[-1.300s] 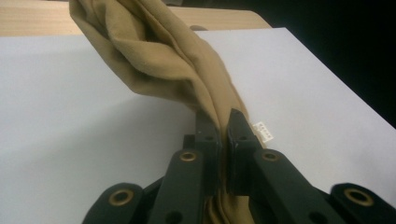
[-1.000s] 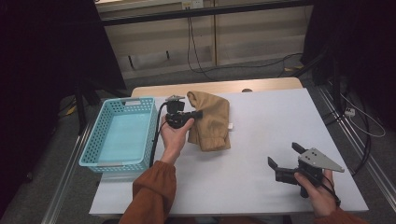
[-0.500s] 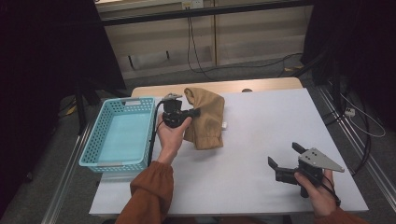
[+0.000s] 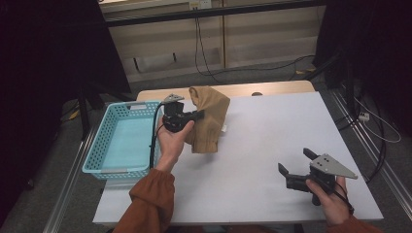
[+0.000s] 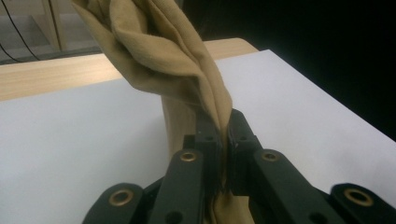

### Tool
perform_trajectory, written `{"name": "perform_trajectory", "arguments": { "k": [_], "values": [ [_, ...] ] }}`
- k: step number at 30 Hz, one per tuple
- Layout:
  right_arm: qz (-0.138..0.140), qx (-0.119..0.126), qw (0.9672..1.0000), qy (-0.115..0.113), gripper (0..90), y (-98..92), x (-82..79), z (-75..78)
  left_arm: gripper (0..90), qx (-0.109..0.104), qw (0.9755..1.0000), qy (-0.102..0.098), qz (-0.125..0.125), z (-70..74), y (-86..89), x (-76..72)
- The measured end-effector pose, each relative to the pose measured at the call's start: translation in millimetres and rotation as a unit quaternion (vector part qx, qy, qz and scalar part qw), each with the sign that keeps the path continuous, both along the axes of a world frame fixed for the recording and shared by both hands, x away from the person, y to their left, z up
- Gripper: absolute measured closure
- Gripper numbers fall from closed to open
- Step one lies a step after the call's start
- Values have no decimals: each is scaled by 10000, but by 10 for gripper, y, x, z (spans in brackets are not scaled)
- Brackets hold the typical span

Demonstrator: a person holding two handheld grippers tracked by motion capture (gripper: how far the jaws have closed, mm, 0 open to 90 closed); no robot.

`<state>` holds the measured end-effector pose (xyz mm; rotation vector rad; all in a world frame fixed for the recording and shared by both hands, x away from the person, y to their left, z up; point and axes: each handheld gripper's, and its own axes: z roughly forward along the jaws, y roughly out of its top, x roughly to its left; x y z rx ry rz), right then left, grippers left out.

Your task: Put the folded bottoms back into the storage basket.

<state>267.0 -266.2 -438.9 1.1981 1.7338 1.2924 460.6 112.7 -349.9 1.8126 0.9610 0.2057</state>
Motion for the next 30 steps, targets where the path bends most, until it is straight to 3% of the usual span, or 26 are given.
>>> {"name": "perform_trajectory", "arguments": {
  "k": [17, 22, 30],
  "values": [
    [-10, 22, 10000, 4, 18, -4, -1, 1, 860, -92, 9998, -129, -102, 139, 198, -115],
    [8, 10, 10000, -9, 17, -3, -2, 3, 860, -199, 9997, -79, -96, 163, 295, -119],
    [-2, 21, 10000, 1, 17, -3, 5, -1, 861, -192, 9997, -97, -112, 254, 415, -160]
  ]
}}
